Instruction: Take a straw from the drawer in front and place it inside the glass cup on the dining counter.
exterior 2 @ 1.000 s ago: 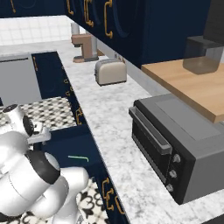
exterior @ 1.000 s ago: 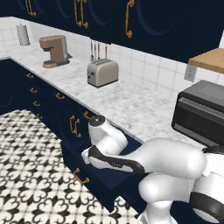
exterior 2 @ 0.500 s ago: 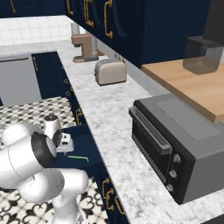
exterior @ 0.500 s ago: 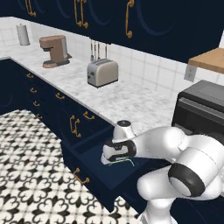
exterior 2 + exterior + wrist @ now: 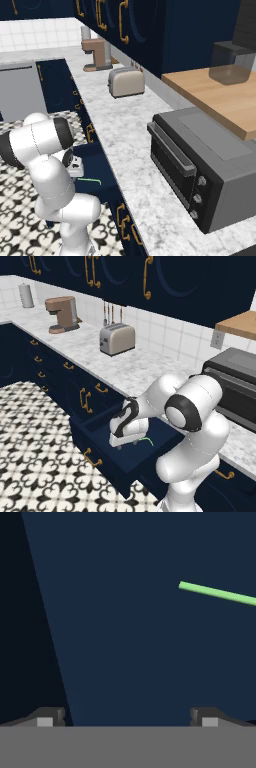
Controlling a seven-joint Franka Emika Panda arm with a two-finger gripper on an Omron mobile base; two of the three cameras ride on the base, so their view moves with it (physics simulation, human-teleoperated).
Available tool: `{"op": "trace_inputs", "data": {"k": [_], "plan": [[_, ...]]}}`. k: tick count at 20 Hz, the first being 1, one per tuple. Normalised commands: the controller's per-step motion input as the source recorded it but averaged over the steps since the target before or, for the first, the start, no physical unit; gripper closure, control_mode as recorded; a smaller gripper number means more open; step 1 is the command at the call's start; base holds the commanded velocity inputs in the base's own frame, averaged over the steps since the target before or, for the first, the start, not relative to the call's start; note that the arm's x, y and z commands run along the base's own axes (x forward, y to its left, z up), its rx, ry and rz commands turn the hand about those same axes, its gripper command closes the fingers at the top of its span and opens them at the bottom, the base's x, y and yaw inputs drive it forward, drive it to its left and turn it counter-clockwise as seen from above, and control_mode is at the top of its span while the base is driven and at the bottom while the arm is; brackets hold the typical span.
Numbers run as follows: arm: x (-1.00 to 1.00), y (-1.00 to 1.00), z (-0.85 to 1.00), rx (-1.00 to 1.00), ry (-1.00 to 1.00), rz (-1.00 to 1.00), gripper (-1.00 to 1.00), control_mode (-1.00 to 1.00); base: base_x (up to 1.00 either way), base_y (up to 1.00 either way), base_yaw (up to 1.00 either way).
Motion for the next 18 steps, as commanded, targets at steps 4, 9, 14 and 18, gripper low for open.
{"op": "trace_inputs", "data": {"k": [4,9,14,18], "plan": [[-0.15,0.52,-0.08,0.0,0.02,0.0,-1.0,-1.0,0.0,0.0,0.0],[-0.26,0.51,-0.08,0.0,0.0,0.0,-1.0,-1.0,0.0,0.0,0.0],[-0.35,0.58,-0.05,0.02,0.0,0.0,-1.0,-1.0,0.0,0.0,0.0],[-0.5,0.83,-0.01,0.04,0.0,0.0,-1.0,-1.0,0.0,0.0,0.0]]}}
